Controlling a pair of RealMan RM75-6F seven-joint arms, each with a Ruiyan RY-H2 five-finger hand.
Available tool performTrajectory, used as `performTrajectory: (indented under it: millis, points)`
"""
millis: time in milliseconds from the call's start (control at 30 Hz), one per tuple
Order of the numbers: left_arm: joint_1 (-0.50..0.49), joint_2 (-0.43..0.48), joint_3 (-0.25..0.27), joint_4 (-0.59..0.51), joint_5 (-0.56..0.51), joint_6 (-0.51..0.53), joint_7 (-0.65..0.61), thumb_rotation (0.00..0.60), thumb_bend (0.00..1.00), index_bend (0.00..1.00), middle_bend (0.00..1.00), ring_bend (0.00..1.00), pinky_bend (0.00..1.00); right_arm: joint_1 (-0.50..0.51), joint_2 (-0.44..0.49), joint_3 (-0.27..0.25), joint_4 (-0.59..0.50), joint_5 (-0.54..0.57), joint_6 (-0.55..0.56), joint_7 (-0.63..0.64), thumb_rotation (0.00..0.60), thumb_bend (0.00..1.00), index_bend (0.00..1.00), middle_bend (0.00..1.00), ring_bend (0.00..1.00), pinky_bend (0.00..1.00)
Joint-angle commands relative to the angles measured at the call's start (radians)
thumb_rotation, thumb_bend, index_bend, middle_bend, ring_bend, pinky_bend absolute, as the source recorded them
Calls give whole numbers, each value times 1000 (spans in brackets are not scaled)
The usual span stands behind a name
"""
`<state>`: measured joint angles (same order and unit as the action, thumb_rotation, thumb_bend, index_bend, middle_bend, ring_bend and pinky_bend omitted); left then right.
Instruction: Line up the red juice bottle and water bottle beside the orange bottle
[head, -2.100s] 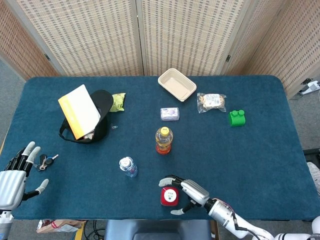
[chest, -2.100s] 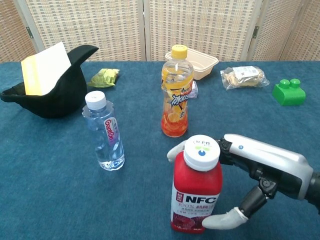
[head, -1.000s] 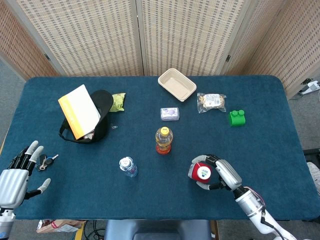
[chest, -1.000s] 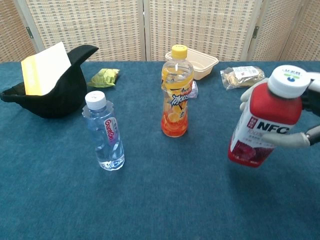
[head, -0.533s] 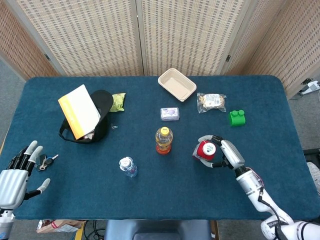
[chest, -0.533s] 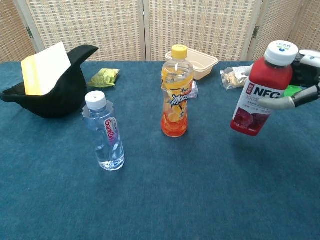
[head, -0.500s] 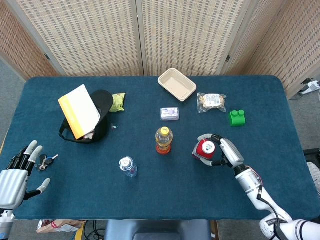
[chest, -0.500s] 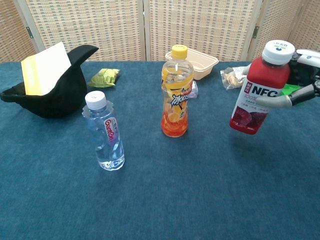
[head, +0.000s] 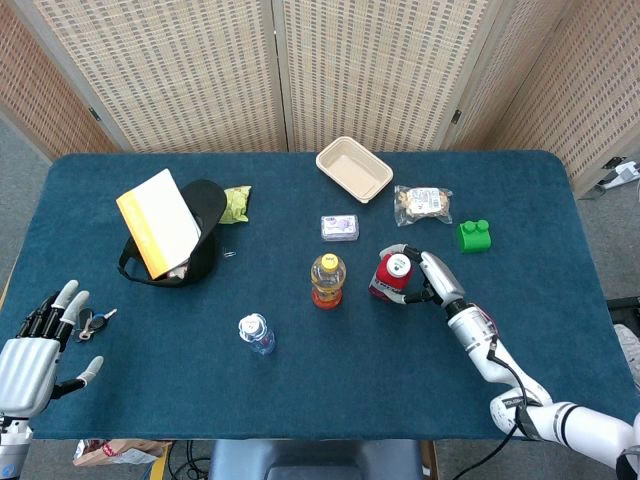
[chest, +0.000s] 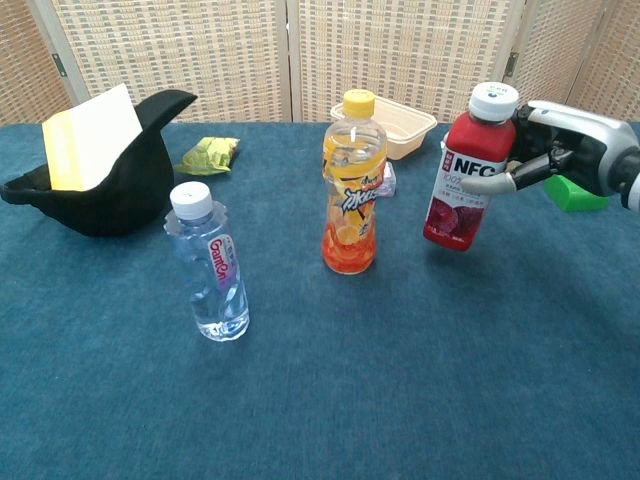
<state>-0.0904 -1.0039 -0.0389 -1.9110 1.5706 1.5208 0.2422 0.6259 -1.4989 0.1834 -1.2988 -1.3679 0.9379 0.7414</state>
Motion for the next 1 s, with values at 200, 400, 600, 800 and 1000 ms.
performTrajectory:
  millis: [200,400,600,800,1000]
  points:
    - [-5,2,-3,-13,-8,-9,20,600,224,14,0,24,134,36,-60,20,84,8,-44,57,600,371,528,352,231,224]
    - [-9,0,-3,-15,-13,-16,27,600,224,13,0,24,134,41,-81,16,110,3,-52,74,600,331,516,345,232,224]
    - [-10,-4,-3,-13,-14,-18,27,600,224,14,0,23,134,38,-76,3,105,-13,-54,83,600,311,484,333,236,224]
    - [-12,-4,-3,-12,-15,-20,28,600,224,14,0,23,134,37,-78,1,113,-11,-57,86,600,300,437,307,222,224]
    - [-12,-4,-1,-12,-20,-23,28,600,224,14,0,23,134,36,-77,-4,126,-20,-54,95,600,273,319,260,198,224]
